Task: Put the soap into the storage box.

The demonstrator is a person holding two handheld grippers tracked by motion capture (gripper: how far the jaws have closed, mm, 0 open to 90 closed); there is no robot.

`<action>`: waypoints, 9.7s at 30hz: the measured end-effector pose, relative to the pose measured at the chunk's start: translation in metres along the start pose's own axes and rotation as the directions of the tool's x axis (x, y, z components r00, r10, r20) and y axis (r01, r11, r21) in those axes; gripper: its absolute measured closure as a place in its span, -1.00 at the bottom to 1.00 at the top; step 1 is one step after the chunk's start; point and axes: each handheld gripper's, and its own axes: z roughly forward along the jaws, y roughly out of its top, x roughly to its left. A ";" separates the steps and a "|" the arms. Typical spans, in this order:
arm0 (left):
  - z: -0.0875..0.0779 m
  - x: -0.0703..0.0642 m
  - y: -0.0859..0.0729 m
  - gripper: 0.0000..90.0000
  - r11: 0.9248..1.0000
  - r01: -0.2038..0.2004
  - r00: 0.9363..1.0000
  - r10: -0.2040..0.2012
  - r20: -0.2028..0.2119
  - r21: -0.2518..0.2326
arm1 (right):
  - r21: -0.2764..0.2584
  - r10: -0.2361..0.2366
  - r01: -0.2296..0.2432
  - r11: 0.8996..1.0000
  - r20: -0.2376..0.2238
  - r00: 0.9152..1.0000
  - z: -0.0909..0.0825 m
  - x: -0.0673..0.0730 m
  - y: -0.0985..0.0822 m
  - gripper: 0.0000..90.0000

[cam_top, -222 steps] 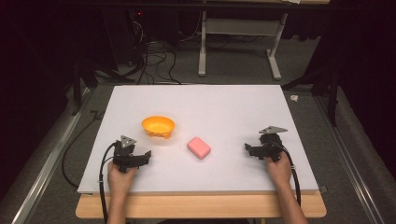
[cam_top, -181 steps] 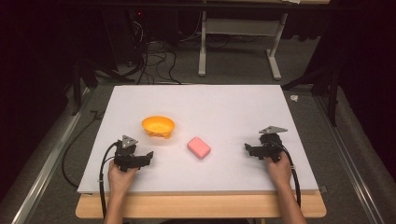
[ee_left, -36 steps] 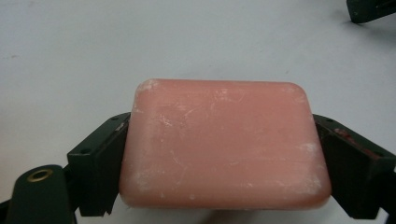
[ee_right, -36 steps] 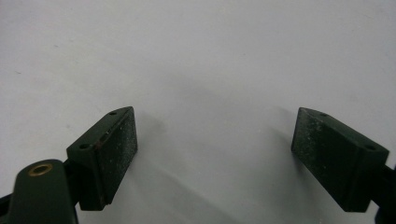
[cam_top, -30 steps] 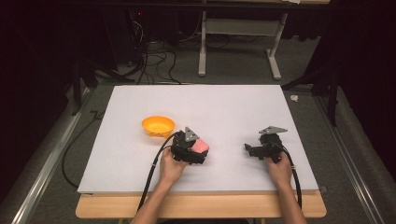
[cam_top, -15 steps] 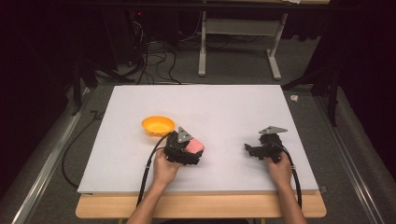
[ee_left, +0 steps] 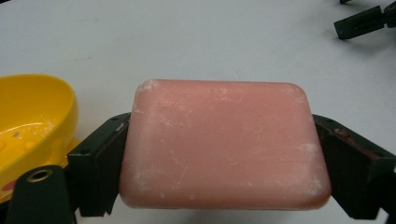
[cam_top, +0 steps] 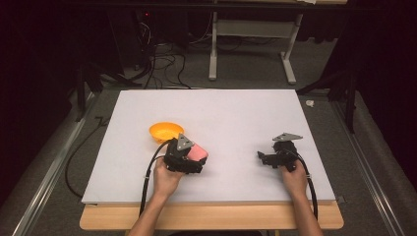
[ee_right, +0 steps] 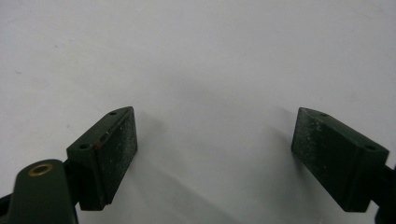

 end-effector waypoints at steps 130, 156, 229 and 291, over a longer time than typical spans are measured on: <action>0.020 0.111 0.018 -0.70 0.936 0.344 0.900 -0.306 -0.311 0.075 | 0.001 -0.001 0.001 1.000 -0.006 1.000 0.000 0.000 0.000 -0.67; 0.017 0.107 0.021 -0.61 0.947 0.318 0.903 -0.290 -0.316 0.040 | 0.001 -0.003 0.003 1.000 -0.006 1.000 0.000 0.000 0.000 -0.67; -0.049 0.054 -0.004 -0.62 0.983 0.168 0.978 -0.175 -0.110 -0.067 | 0.001 -0.005 0.005 1.000 -0.006 1.000 0.000 0.000 0.000 -0.67; -0.020 0.010 -0.018 -0.59 0.990 0.131 0.989 -0.128 0.070 -0.050 | 0.001 -0.004 0.004 1.000 -0.006 1.000 0.000 0.000 0.000 -0.67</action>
